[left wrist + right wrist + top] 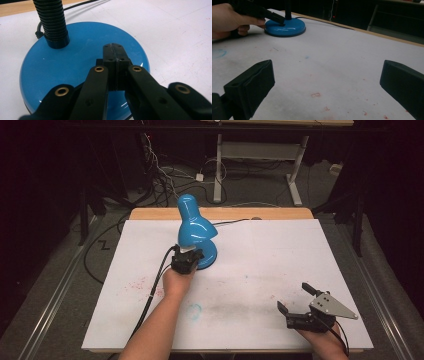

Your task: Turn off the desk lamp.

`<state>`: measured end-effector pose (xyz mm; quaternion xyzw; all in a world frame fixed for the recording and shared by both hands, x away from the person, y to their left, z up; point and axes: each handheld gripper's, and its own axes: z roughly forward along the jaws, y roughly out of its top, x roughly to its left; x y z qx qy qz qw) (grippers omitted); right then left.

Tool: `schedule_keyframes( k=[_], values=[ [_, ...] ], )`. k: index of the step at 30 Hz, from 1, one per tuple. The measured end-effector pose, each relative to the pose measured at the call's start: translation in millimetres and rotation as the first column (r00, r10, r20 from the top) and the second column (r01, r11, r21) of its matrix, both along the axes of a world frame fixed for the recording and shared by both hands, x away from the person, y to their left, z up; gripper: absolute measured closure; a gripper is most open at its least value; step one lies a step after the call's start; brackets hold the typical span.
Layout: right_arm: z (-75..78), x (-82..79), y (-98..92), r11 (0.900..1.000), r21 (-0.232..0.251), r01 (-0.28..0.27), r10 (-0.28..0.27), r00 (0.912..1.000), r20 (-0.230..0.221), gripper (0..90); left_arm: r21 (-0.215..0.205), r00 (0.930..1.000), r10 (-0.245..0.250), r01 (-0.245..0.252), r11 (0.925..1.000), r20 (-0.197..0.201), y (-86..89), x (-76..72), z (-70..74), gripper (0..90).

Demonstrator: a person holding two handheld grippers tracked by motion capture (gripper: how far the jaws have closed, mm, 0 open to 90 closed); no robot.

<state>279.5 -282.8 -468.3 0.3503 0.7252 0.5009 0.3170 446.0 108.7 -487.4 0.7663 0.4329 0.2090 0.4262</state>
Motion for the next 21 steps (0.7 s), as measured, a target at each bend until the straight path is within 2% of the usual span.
schedule_keyframes(
  k=[9,13,21],
  values=[
    [0.0,0.6,0.0,1.0,0.003,0.003,-0.003,1.0,0.0,0.1,0.0,0.9999,-0.011,0.011,0.9999,-0.005,1.4,0.2,0.6,88.1],
    [-0.4,0.9,0.2,1.0,0.004,0.004,-0.004,1.0,-0.004,0.1,-0.003,0.9999,-0.01,0.01,0.9999,0.008,-0.7,-1.7,0.9,88.1],
    [-0.3,1.2,0.2,1.0,0.006,0.005,-0.005,1.0,-0.005,0.1,-0.003,0.9997,-0.025,0.025,0.9997,-0.003,0.9,-4.2,3.0,88.1]
  ],
)
